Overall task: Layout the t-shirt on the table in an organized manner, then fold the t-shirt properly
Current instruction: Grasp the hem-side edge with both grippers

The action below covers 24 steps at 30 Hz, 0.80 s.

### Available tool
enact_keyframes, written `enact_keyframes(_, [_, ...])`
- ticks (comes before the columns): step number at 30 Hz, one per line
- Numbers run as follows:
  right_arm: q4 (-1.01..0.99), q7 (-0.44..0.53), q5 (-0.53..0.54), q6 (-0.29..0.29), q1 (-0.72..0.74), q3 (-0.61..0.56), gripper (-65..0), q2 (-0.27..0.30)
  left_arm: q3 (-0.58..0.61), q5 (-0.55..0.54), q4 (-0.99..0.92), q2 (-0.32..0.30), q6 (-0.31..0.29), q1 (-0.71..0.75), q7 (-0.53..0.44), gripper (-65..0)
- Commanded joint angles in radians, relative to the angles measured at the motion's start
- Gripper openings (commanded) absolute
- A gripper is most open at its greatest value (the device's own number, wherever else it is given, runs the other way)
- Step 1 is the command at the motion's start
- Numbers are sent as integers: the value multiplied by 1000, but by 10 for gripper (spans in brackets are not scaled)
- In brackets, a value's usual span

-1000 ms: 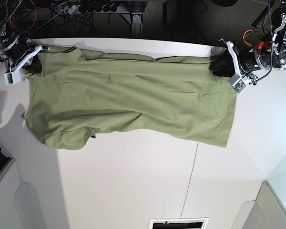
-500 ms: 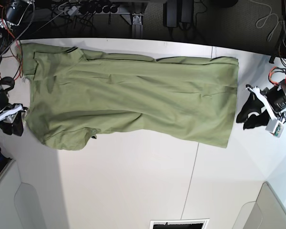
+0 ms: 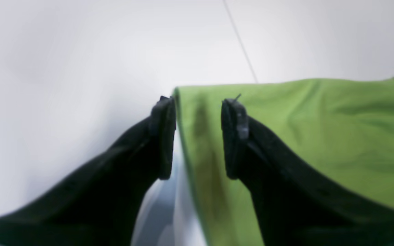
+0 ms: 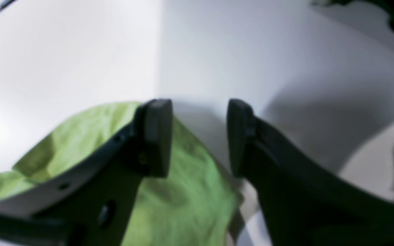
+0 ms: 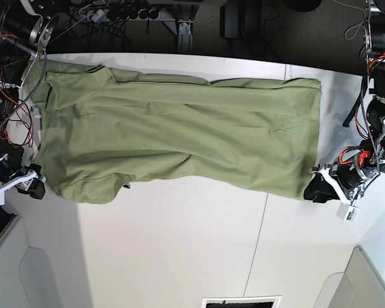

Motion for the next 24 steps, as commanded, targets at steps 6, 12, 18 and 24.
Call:
enact_keyframes(6, [4, 5, -49, 6, 24, -111, -484, 18, 2, 121, -77, 64, -1, -51, -78, -401])
enact_keyframes(12, [2, 2, -129, 3, 26, -212, -650, 18, 2, 211, -144, 72, 46, -51, -145, -534])
enact_keyframes(18, [2, 31, -151, 1, 26, -212, -650, 36, 2, 216, -143, 29, 42, -51, -144, -637])
enact_keyframes(24, [2, 27, -155, -16, 23, -212, -650, 68, 2, 208, -143, -8, 35, -51, -122, -637])
